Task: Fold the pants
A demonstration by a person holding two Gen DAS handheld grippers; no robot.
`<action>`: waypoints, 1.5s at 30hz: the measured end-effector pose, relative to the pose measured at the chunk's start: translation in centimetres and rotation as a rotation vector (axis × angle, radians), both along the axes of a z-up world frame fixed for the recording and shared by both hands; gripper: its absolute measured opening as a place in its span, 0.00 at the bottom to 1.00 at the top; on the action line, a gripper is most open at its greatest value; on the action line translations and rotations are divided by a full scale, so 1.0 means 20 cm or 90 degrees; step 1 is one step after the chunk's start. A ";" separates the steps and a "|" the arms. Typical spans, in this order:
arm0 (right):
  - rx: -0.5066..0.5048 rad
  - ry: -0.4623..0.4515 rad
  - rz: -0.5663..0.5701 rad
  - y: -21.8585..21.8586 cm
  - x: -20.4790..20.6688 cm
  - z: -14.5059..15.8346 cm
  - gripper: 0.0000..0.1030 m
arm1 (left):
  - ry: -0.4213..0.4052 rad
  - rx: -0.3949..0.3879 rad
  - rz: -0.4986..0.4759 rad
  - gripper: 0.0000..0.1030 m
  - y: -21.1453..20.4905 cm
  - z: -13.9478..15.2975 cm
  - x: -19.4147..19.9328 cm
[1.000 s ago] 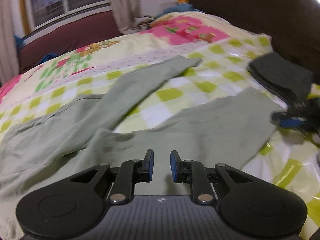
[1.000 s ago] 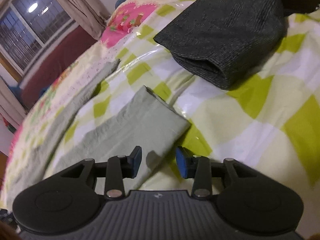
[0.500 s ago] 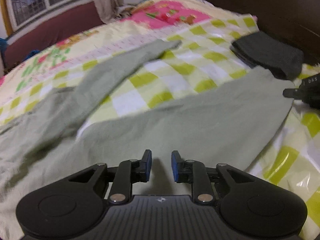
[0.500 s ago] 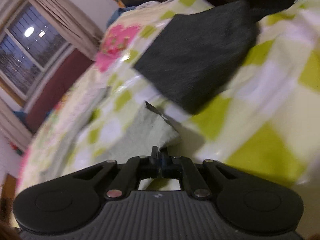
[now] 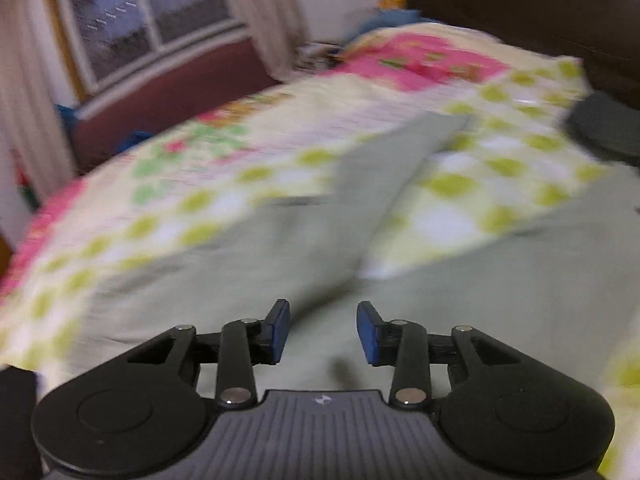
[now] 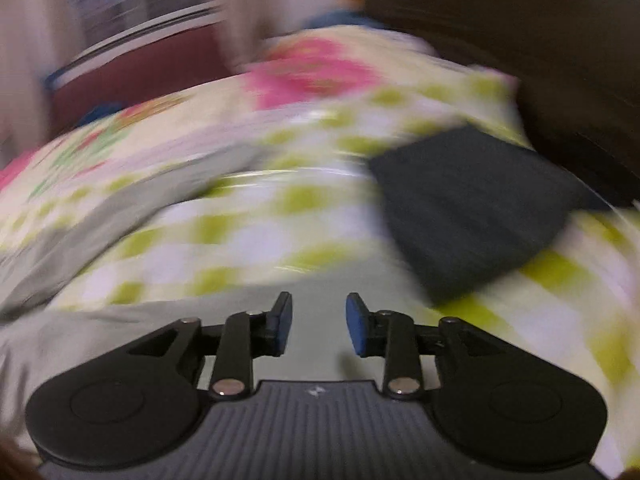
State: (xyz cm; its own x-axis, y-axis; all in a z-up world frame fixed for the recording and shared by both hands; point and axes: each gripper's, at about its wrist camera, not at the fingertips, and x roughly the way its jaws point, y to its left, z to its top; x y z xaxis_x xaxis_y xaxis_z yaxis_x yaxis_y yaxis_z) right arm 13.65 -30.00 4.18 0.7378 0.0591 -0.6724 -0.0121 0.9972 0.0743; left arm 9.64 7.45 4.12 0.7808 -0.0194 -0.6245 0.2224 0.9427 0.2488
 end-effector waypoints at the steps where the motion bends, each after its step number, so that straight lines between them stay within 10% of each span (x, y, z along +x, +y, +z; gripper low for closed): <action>1: -0.001 0.010 0.061 0.12 0.12 0.00 0.32 | -0.007 0.015 0.020 0.50 0.09 0.01 0.05; 10: -0.056 0.063 0.551 1.29 1.08 -0.12 0.41 | 0.050 0.089 0.082 0.50 0.76 -0.05 0.62; 18: -0.119 0.179 0.662 1.63 1.34 -0.25 0.52 | 0.182 0.045 0.002 0.62 1.08 -0.14 1.07; 24: -0.181 0.233 0.699 1.70 1.37 -0.37 0.50 | 0.220 0.106 -0.074 0.70 1.06 -0.25 1.15; 29: -0.143 0.225 0.633 1.64 1.34 -0.33 0.02 | 0.244 0.107 -0.070 0.49 1.06 -0.26 1.21; 36: -0.159 0.084 0.622 1.55 1.05 0.01 0.02 | 0.197 0.246 -0.082 0.24 0.90 -0.19 1.03; 41: -0.114 -0.020 0.608 1.36 0.58 0.37 0.02 | 0.094 0.217 -0.064 0.23 0.86 0.12 0.59; 45: -0.109 -0.017 0.623 1.24 0.10 0.39 0.02 | 0.064 0.157 -0.035 0.22 0.84 0.20 0.09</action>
